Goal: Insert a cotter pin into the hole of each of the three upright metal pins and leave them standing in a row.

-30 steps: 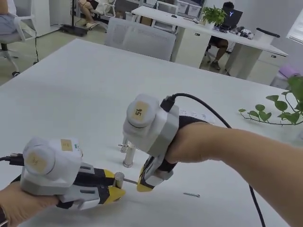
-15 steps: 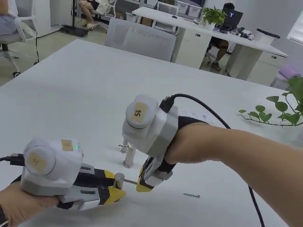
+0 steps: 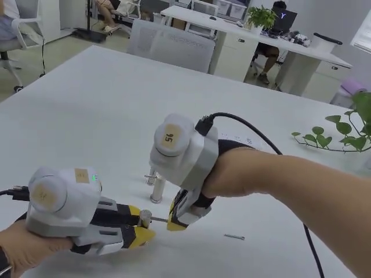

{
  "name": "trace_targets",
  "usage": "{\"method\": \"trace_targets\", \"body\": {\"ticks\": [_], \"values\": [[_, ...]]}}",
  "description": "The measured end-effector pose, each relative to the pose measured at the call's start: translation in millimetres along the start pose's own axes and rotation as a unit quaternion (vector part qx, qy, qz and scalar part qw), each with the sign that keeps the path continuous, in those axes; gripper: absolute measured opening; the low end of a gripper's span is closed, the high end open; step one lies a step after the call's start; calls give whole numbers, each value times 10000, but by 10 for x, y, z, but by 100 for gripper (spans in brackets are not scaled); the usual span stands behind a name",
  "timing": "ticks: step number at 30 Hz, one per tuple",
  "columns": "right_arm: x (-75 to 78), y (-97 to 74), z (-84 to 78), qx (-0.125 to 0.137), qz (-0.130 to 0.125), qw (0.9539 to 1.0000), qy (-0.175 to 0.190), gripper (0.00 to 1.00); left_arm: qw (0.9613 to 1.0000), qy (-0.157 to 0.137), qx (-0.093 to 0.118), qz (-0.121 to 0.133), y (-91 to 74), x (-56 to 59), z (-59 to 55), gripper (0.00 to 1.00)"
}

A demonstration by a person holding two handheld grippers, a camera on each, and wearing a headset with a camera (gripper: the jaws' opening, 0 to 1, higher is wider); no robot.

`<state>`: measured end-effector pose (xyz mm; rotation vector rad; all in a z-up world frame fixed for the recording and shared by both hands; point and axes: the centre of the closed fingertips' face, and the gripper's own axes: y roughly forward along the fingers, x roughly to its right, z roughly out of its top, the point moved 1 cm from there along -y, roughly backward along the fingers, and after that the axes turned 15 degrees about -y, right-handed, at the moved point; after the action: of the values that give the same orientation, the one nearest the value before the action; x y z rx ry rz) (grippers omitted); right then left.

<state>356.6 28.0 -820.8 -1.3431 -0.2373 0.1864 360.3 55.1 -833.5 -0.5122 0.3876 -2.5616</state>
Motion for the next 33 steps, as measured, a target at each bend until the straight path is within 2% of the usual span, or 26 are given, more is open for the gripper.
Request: {"method": "trace_targets", "body": {"ticks": [19, 22, 23, 27, 33], "values": [[12, 8, 40, 14, -29, 10000, -94, 2, 10000, 30, -53, 14, -3, 39, 7, 11], [12, 4, 46, 50, -26, 9999, -108, 2, 10000, 25, -52, 13, -4, 37, 9, 11], [-8, 9, 92, 177, 34, 9998, -27, 2, 10000, 32, -52, 7, -2, 40, 9, 11], [19, 21, 99, 131, -32, 9998, -130, 2, 10000, 38, -60, -4, 10, 46, 10, 11], [25, 22, 122, 196, -25, 9997, -156, 2, 10000, 39, -68, -2, 10, 14, 2, 11]]}}
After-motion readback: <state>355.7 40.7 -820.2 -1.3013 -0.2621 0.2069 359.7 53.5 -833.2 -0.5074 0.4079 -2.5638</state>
